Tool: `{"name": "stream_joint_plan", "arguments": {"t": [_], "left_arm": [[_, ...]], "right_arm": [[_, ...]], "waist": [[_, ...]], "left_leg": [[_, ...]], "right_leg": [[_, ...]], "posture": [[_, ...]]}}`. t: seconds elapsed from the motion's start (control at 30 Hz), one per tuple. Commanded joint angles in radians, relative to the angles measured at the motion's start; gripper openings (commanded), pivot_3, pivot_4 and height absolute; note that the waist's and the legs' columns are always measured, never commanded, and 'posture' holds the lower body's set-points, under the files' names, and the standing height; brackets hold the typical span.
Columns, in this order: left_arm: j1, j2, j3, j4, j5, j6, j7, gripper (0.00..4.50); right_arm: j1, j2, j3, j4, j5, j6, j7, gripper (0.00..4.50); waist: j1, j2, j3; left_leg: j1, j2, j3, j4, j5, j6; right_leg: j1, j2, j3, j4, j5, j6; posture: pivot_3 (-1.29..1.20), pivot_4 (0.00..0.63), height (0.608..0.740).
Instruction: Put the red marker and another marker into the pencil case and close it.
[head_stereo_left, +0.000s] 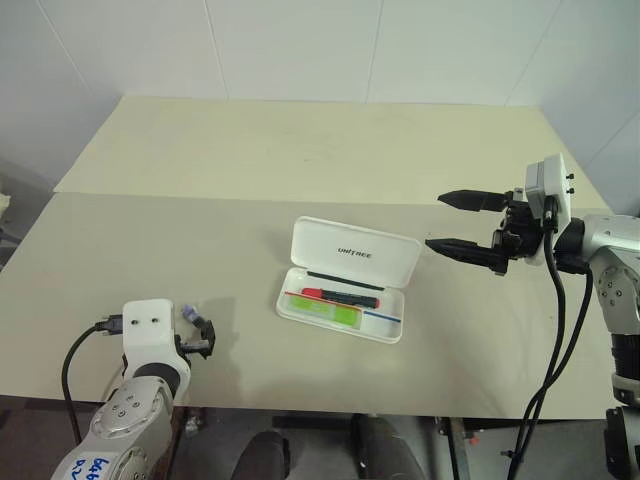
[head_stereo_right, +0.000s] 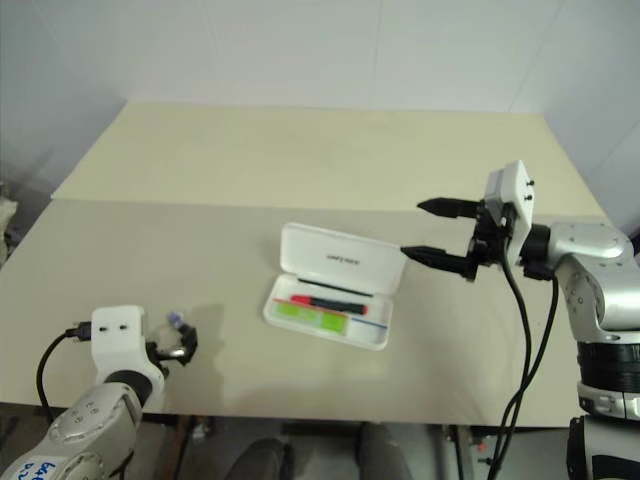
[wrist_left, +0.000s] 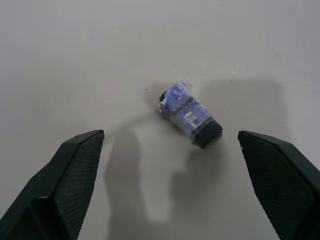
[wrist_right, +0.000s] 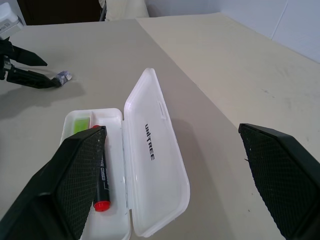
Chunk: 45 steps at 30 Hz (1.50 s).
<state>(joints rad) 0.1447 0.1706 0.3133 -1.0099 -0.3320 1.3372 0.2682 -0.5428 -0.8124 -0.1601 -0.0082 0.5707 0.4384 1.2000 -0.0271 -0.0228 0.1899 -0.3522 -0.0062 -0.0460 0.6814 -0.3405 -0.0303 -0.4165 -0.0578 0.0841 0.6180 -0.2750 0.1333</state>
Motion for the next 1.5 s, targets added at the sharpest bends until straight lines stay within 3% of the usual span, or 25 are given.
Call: {"name": "stream_joint_plan", "arguments": {"t": [0.03, 0.7, 0.83, 1.13, 1.37, 1.5], "left_arm": [[-0.030, -0.004, 0.020, -0.023, 0.033, 0.018, -0.015, 4.50], [-0.089, -0.091, -0.021, 0.114, 0.141, -0.050, -0.056, 4.50], [-0.099, -0.100, -0.014, 0.132, 0.152, -0.069, -0.056, 3.56], [-0.103, -0.107, 0.001, 0.143, 0.167, -0.073, -0.065, 0.43], [-0.129, -0.140, 0.044, 0.141, 0.149, -0.146, -0.083, 0.28], [-0.151, -0.089, 0.055, 0.165, 0.142, -0.202, -0.136, 0.28]], "right_arm": [[0.000, 0.004, -0.015, -0.031, 0.007, -0.013, -0.012, 4.47], [0.047, -0.019, -0.050, -0.110, 0.050, 0.039, -0.048, 4.47], [0.058, -0.014, -0.052, -0.120, 0.054, 0.044, -0.060, 4.50], [0.065, -0.008, -0.050, -0.130, 0.066, 0.047, -0.074, 4.50], [0.074, 0.003, -0.046, -0.138, 0.069, 0.043, -0.091, 4.50], [0.088, 0.011, -0.049, -0.144, 0.068, 0.039, -0.110, 4.50]], "waist": [[0.000, 0.000, 0.000], [0.001, 0.000, 0.000], [0.001, 0.000, 0.000], [0.000, 0.000, 0.000], [0.001, -0.001, 0.000], [0.002, -0.001, 0.001]], "left_leg": [[0.000, 0.000, 0.000, 0.000, 0.000, 0.000], [0.000, 0.000, -0.002, -0.001, -0.001, 0.001], [-0.001, 0.000, -0.002, -0.001, -0.001, 0.001], [0.000, 0.000, -0.002, -0.003, -0.001, 0.001], [-0.001, 0.000, -0.002, -0.003, -0.001, 0.001], [-0.001, 0.000, -0.002, -0.003, -0.001, 0.001]], "right_leg": [[0.000, 0.000, 0.000, 0.000, 0.000, 0.000], [0.002, -0.001, -0.001, -0.006, 0.001, 0.001], [0.002, -0.001, -0.002, -0.007, 0.001, 0.001], [0.002, -0.001, -0.001, -0.008, 0.001, 0.002], [0.002, -0.001, -0.002, -0.009, 0.001, 0.002], [0.002, -0.001, -0.003, -0.010, 0.001, 0.002]], "posture": [[0.00, 0.150, 0.740], [0.00, 0.150, 0.740], [0.00, 0.150, 0.740], [0.00, 0.150, 0.740], [0.00, 0.150, 0.740], [0.00, 0.150, 0.740]]}}
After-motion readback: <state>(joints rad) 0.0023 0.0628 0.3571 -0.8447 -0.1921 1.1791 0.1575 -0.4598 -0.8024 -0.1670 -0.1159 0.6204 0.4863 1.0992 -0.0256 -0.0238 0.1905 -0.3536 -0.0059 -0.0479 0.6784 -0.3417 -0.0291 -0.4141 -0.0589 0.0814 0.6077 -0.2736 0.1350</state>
